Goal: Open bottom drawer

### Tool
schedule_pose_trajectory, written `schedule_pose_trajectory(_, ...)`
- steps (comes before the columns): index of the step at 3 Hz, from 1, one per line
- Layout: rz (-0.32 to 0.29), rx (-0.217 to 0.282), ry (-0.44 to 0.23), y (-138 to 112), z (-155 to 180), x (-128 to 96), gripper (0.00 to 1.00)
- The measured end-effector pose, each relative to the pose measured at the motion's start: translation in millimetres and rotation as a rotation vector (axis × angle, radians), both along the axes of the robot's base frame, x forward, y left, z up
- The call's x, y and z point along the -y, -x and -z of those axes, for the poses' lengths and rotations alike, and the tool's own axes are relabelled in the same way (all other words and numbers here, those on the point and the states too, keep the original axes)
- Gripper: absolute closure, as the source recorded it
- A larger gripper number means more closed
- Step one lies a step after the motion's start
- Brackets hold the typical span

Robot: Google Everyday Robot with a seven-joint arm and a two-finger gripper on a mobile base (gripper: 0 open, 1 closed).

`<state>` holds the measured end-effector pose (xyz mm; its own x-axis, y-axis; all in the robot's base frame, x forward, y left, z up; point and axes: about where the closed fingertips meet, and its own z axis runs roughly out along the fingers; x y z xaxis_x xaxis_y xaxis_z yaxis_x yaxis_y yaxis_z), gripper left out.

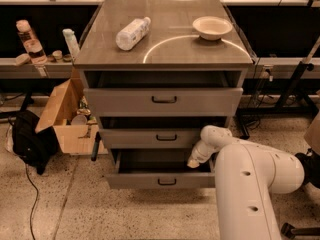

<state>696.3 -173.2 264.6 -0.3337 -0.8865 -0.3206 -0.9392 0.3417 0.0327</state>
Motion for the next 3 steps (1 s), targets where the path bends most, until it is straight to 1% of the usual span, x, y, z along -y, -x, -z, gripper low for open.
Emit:
schedule_pose_trajectory(1,0.001,0.016,0.005,-9,15,-6,1.0)
schedule_pose_trajectory(2,-0.001,0.029,0.015,-17,31,-12,1.0)
schedule_pose_trajectory(3,-0.012,0.028,0.021,-20,49,-17,1.0)
